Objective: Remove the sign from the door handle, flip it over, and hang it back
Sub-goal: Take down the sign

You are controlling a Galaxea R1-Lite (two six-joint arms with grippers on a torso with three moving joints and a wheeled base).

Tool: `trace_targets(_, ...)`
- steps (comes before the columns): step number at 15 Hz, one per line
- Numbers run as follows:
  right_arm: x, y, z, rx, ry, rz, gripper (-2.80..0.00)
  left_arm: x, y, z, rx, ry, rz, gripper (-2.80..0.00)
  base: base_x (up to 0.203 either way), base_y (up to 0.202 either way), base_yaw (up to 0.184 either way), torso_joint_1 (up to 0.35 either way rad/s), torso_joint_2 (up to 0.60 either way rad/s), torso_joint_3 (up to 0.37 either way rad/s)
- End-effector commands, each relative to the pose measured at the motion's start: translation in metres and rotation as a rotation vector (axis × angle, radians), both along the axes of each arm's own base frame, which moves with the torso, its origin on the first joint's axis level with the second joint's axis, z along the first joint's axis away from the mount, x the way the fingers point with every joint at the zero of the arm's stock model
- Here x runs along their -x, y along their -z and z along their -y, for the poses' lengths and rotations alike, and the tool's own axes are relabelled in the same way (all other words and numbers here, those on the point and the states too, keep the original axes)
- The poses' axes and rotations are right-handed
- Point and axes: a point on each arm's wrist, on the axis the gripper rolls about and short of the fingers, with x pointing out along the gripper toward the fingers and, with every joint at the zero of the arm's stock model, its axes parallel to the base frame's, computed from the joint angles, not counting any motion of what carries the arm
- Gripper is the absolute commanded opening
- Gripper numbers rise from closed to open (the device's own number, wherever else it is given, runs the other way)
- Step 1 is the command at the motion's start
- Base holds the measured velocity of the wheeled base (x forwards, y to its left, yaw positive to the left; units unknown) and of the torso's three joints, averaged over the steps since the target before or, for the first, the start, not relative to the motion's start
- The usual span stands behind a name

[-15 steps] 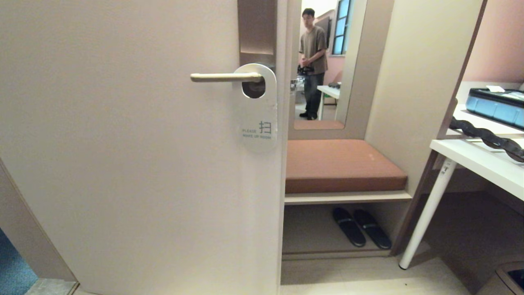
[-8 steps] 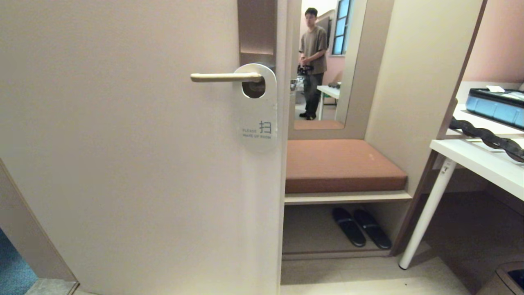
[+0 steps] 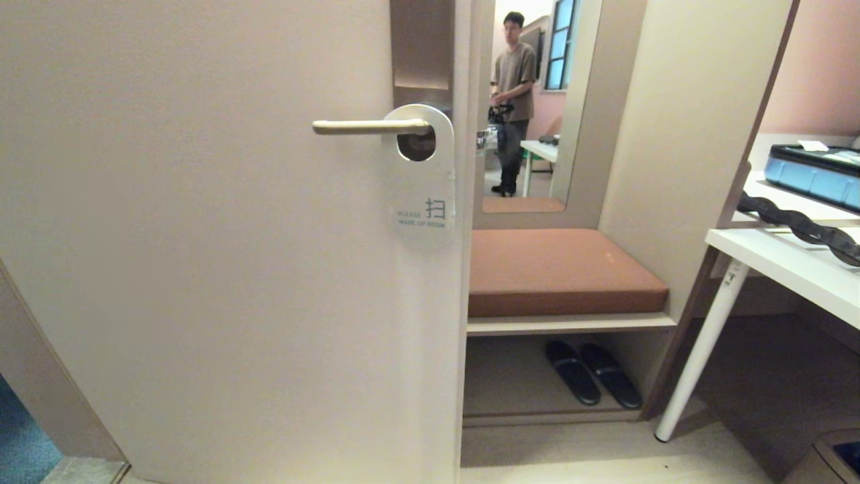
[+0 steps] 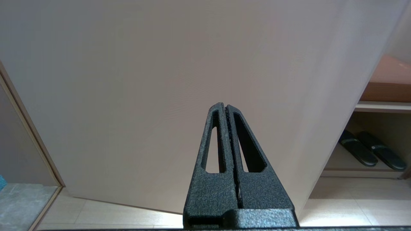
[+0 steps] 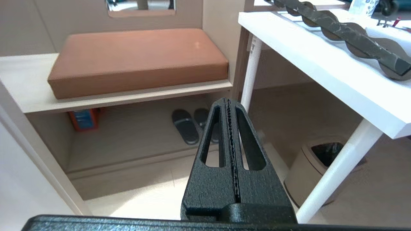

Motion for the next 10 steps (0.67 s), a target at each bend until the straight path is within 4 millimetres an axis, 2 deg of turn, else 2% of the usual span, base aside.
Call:
trace_targets(1,-0.02,-0.005,0.0,-0.001,0.004,-0.067,-2.8,0.0,0.0,0.0,0.001,-0.001,0.001,-2.8,0.0,0.0,0.0,0.0,0.0,0.0)
trace_targets(6,-0.075,-0.02,-0.001,-0.02,0.0,-0.092,-2.8,0.0,0.0,0.0,0.0,-0.001,0.001,-2.8,0.0,0.0,0.0,0.0,0.0,0.0)
trace_targets(10,-0.12,-0.025,0.005,-0.058,-0.094,-0.087,-2.8,0.0,0.0,0.0,0.0,-0.001,0.001,-2.8,0.0,0.0,0.0,0.0,0.0,0.0)
